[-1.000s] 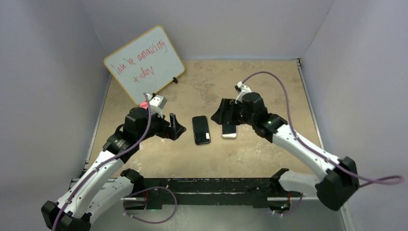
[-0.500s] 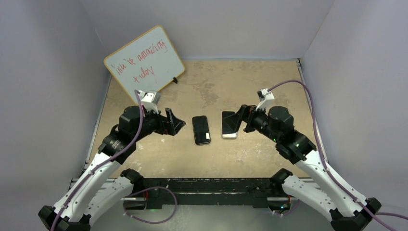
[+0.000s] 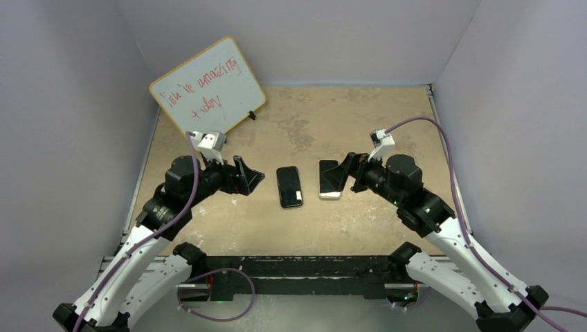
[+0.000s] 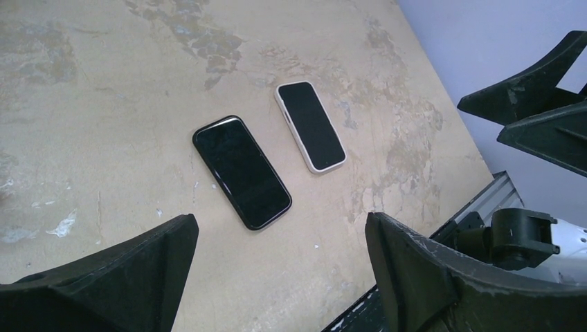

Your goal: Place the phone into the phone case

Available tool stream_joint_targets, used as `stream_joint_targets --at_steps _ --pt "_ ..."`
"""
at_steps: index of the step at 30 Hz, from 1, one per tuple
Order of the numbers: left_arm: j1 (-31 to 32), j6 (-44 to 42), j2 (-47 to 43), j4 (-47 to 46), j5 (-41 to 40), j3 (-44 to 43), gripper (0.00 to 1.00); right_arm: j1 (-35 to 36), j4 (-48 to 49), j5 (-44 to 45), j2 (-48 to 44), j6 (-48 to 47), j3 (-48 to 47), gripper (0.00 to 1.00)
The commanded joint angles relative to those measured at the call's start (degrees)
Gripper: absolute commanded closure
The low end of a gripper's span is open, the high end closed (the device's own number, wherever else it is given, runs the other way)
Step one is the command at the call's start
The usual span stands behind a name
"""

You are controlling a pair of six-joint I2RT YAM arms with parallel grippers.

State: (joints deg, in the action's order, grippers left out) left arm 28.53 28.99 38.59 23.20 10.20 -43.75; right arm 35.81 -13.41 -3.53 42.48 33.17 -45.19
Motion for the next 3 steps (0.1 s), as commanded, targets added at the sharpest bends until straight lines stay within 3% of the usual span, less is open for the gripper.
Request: stream_joint_targets --at_steps 1,3 --pt "-0.06 0.01 -0.43 -1.75 -0.39 -1.43 0.05 -0.22 1.72 0.72 0.07 -0.46 -0.03 0.01" --pt "-0.06 0.1 -0.37 -1.72 -0.5 -1.42 0.04 -0.22 1.81 0.72 0.14 -0.39 0.05 0.01"
